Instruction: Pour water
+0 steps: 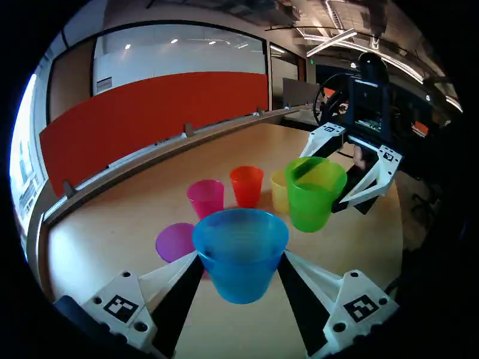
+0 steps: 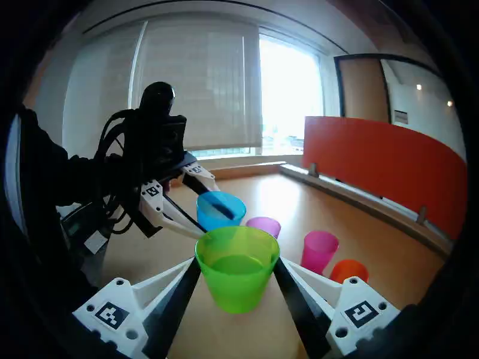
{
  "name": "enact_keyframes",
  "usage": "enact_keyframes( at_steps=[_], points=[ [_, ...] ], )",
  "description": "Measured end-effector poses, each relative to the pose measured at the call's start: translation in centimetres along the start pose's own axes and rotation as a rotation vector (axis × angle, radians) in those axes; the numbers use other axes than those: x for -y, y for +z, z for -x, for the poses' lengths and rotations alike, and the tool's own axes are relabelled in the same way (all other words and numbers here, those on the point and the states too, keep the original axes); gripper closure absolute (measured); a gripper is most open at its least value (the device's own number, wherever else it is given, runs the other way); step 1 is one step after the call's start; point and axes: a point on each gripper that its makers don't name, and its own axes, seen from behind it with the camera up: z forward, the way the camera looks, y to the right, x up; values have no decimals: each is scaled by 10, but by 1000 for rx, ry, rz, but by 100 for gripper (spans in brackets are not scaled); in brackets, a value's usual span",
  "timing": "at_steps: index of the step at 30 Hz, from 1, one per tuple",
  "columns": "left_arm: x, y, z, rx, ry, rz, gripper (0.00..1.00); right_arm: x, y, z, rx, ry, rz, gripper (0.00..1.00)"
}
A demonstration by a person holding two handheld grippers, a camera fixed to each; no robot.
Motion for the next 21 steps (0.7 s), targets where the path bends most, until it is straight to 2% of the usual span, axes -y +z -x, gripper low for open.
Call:
enact_keyframes(
  at_steps=[15,21],
  points=[
    [-12,6,22,110,79,45,18,2,1,23,73,1,-32,11],
    [-18,10,30,142,91,65,18,3,1,32,98,1,-38,11]
  ],
)
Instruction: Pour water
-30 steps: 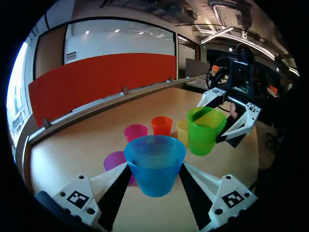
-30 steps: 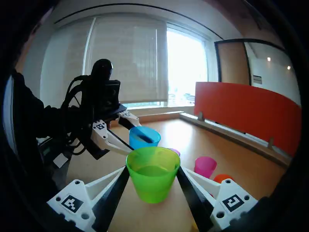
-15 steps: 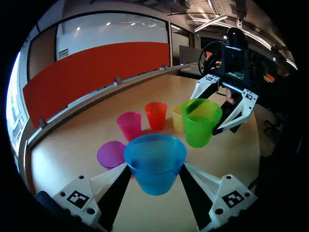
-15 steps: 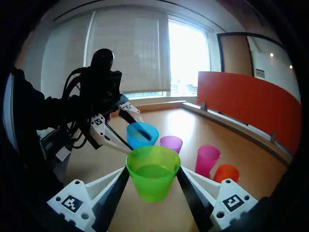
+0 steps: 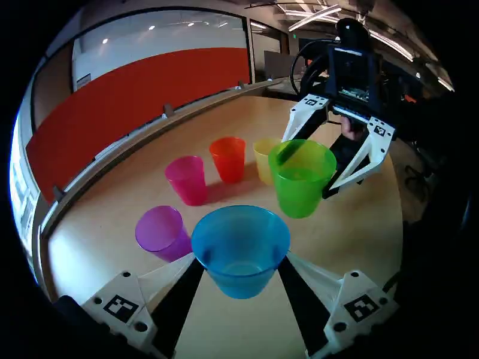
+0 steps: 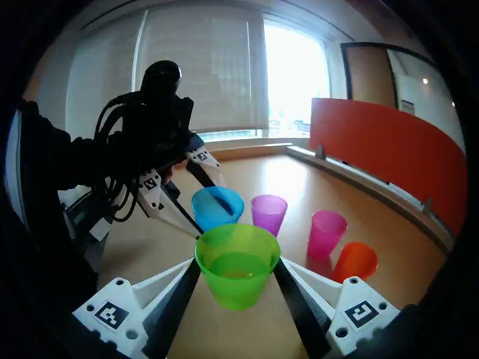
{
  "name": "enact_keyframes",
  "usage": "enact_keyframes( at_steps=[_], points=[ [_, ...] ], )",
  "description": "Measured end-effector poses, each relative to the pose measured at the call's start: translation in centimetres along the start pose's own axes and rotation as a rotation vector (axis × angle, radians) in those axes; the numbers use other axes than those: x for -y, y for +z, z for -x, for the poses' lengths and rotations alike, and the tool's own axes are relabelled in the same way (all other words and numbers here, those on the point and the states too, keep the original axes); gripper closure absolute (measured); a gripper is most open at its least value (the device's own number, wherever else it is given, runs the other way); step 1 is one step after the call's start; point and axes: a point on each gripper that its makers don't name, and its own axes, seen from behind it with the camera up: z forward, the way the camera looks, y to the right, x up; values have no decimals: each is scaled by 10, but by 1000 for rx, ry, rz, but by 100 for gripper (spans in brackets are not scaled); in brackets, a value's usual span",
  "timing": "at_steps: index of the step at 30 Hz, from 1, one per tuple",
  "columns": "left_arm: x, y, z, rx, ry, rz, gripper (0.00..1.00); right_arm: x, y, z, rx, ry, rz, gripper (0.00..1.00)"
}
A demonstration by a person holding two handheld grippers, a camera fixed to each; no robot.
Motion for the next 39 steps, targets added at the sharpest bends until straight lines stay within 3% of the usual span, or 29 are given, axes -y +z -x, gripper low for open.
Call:
enact_keyframes(
  at_steps=[26,39],
  points=[
    [-12,15,17,84,41,55,18,1,7,32,117,-43,-27,11],
    [-13,22,25,107,46,77,18,-3,12,42,143,-50,-28,10]
  ],
)
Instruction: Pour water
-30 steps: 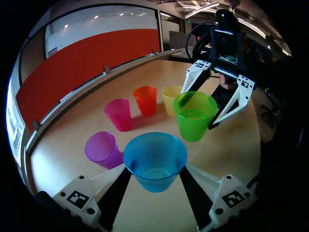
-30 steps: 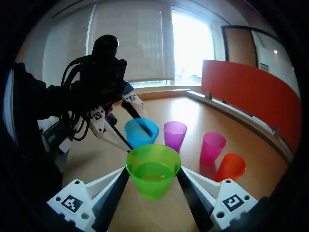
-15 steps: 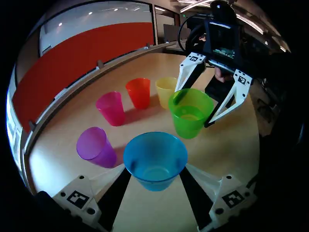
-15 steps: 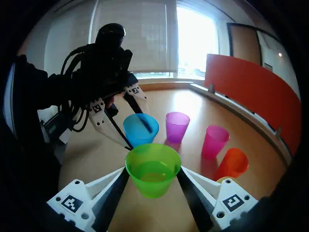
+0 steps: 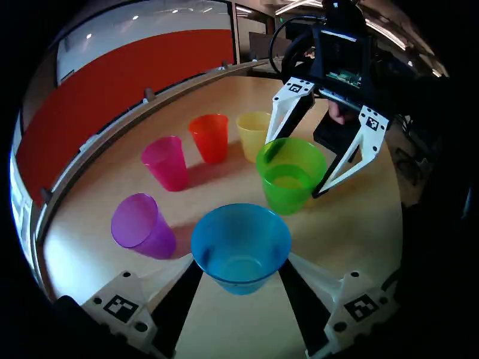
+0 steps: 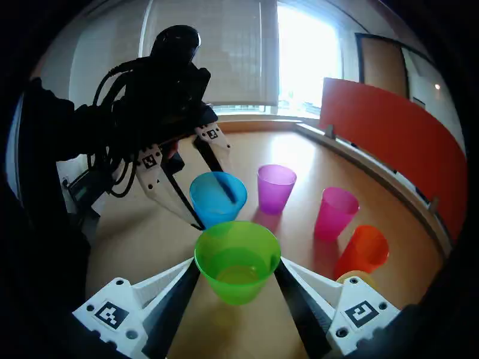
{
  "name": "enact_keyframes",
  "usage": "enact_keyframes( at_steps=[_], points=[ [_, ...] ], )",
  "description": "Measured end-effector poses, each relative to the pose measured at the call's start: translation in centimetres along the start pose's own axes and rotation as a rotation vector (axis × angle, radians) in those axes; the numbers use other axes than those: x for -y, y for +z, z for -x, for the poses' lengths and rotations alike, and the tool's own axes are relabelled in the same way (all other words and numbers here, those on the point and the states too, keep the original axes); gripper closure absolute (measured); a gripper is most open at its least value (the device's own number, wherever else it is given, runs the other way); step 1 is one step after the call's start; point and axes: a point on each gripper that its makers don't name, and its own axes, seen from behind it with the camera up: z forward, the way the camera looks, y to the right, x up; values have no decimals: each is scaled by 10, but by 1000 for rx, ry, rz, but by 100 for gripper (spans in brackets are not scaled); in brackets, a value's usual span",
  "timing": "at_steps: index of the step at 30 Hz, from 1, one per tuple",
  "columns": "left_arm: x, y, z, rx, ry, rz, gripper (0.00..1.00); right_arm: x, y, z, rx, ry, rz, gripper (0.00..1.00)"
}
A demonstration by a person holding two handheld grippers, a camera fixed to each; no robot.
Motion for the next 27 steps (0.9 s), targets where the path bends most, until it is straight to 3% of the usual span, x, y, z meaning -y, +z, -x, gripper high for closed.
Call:
enact_keyframes(
  at_steps=[27],
  points=[
    [-3,9,14,-8,-12,18,18,1,8,15,16,20,2,10]
  ],
)
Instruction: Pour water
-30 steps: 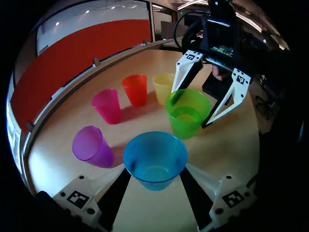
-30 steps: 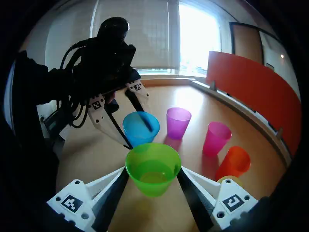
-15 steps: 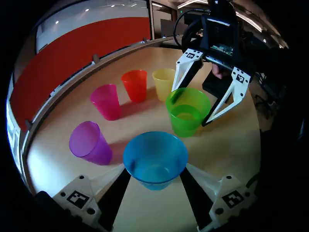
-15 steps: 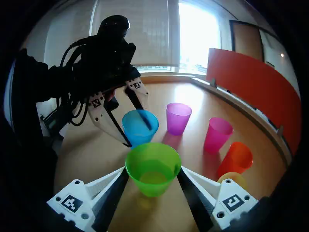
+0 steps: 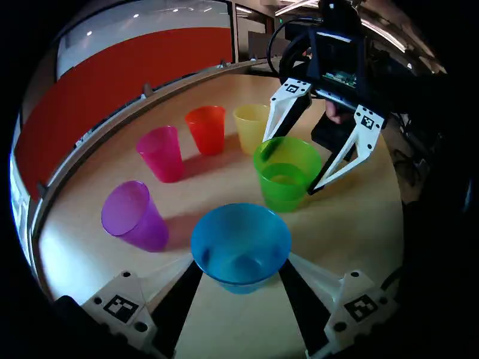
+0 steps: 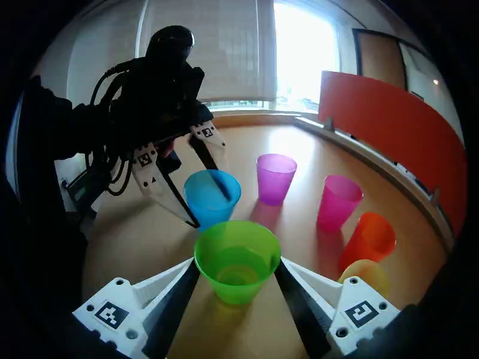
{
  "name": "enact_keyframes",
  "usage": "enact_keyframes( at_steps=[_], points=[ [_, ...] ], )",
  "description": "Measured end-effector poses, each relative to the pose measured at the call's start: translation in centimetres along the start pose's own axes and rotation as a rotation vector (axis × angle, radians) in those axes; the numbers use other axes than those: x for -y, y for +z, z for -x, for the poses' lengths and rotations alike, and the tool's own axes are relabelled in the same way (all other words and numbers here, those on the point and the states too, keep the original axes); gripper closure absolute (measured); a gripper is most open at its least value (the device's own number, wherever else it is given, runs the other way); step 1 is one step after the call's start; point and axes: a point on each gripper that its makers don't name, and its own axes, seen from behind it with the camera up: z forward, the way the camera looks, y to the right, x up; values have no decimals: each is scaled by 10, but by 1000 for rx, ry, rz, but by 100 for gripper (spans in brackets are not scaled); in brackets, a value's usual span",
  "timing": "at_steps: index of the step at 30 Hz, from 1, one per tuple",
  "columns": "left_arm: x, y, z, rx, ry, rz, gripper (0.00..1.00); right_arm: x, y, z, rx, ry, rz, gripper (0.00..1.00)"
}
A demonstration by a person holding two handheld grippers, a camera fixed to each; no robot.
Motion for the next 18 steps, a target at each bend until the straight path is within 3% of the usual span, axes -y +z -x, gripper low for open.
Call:
enact_keyframes(
  at_steps=[18],
  points=[
    [2,0,12,5,-21,-3,18,1,0,5,5,18,8,10]
  ],
)
